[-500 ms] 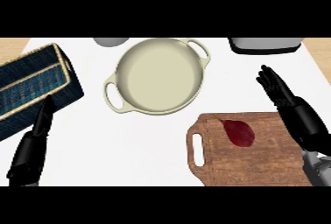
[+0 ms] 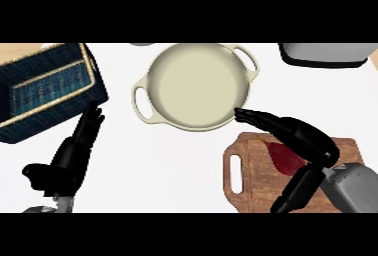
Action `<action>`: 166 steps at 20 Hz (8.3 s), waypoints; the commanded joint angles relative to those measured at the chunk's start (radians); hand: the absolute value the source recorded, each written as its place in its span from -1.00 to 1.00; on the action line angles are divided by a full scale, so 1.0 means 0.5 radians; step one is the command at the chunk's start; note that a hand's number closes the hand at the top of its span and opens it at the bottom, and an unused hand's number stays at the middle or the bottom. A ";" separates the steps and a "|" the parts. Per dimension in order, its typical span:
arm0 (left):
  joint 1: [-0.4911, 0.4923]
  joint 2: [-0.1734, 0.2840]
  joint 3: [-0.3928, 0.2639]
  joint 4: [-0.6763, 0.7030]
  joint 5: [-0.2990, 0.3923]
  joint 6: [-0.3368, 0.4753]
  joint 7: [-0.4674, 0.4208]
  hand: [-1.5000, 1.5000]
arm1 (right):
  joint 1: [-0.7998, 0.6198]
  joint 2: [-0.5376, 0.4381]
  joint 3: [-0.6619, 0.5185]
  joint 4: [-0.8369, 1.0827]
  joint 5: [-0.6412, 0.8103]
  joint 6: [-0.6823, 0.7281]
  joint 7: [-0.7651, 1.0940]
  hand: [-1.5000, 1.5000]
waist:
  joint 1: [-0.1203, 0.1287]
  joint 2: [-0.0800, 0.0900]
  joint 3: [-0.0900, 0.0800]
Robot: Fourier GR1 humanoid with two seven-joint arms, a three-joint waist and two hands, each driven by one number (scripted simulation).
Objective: Pick the pear from the cutting board and place it in the pot
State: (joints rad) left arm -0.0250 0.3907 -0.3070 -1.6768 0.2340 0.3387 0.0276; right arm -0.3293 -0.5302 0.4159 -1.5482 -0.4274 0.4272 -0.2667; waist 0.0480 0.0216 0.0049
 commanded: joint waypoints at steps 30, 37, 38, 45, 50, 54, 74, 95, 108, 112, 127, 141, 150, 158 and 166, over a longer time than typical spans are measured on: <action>-0.286 -0.120 0.053 0.039 0.133 -0.036 0.431 0.00 | -0.923 -0.818 0.263 0.810 0.907 0.860 -0.973 -1.00 | 0.019 -0.013 -0.007; -0.346 -0.089 0.136 0.069 0.160 -0.088 0.441 0.00 | -0.974 -0.734 0.581 0.956 1.225 0.630 -1.113 -1.00 | 0.017 -0.010 -0.007; -0.317 -0.132 0.123 0.094 0.172 -0.088 0.413 0.00 | -0.947 -0.786 0.652 0.906 1.307 0.590 -1.153 -1.00 | -0.005 -0.015 -0.008; -0.277 -0.129 0.123 0.018 0.096 -0.048 0.466 0.00 | -1.042 -0.695 0.685 1.143 1.308 0.519 -1.240 -1.00 | -0.029 -0.030 -0.009; -0.244 -0.128 0.148 0.043 0.125 -0.122 0.449 0.00 | -0.978 -0.669 0.710 1.107 1.255 0.451 -1.276 -1.00 | -0.058 -0.036 -0.010; -0.221 -0.170 0.149 0.053 0.074 -0.097 0.405 0.00 | -0.970 -0.631 0.725 1.138 1.280 0.397 -1.262 -1.00 | -0.065 -0.037 -0.010; -0.288 -0.332 0.207 0.093 -0.086 -0.107 0.446 0.00 | -0.855 -0.279 0.755 1.232 1.785 0.167 -0.981 -1.00 | -0.085 -0.039 -0.010; -0.171 -0.339 0.333 -0.079 -0.104 -0.252 0.573 0.00 | -0.639 -0.111 0.595 1.141 2.050 0.084 -1.106 1.00 | -0.091 -0.046 -0.009; -0.102 -0.341 0.403 -0.024 -0.116 -0.243 0.546 0.00 | -0.603 0.116 0.032 1.421 1.923 -0.356 0.428 1.00 | -0.215 -0.091 -0.019; -0.079 -0.329 0.392 -0.034 -0.144 -0.251 0.522 0.00 | -0.681 0.222 -0.033 1.170 2.022 -0.596 0.969 1.00 | -0.204 -0.100 -0.019; -0.163 -0.343 0.447 -0.002 -0.096 -0.329 0.506 0.00 | -0.736 0.034 -0.255 -0.481 2.075 -0.493 1.719 1.00 | -0.141 -0.065 -0.012; -0.178 -0.450 0.395 0.020 -0.163 -0.379 0.484 0.00 | -1.412 0.549 -0.440 -0.181 2.006 -0.277 2.067 1.00 | -0.078 -0.044 -0.011; -0.245 -0.427 0.451 0.071 -0.173 -0.421 0.503 0.00 | -1.756 0.756 -0.500 0.740 2.221 -0.533 1.826 1.00 | -0.057 -0.033 -0.012; -0.288 -0.477 0.441 0.103 -0.217 -0.381 0.532 0.00 | -1.673 0.905 -0.546 1.240 2.210 -0.679 1.506 1.00 | -0.061 -0.026 -0.011; -0.198 -0.489 0.418 -0.003 -0.242 -0.380 0.530 0.00 | -1.698 1.058 -0.802 1.514 1.848 -0.800 1.494 -1.00 | -0.047 -0.036 -0.010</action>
State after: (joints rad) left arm -0.1462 0.1575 -0.0929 -1.6583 0.1240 0.1374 0.3000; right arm -1.1904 -0.0221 0.0661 -0.8186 0.5852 0.0391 0.5020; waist 0.0280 0.0078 -0.0004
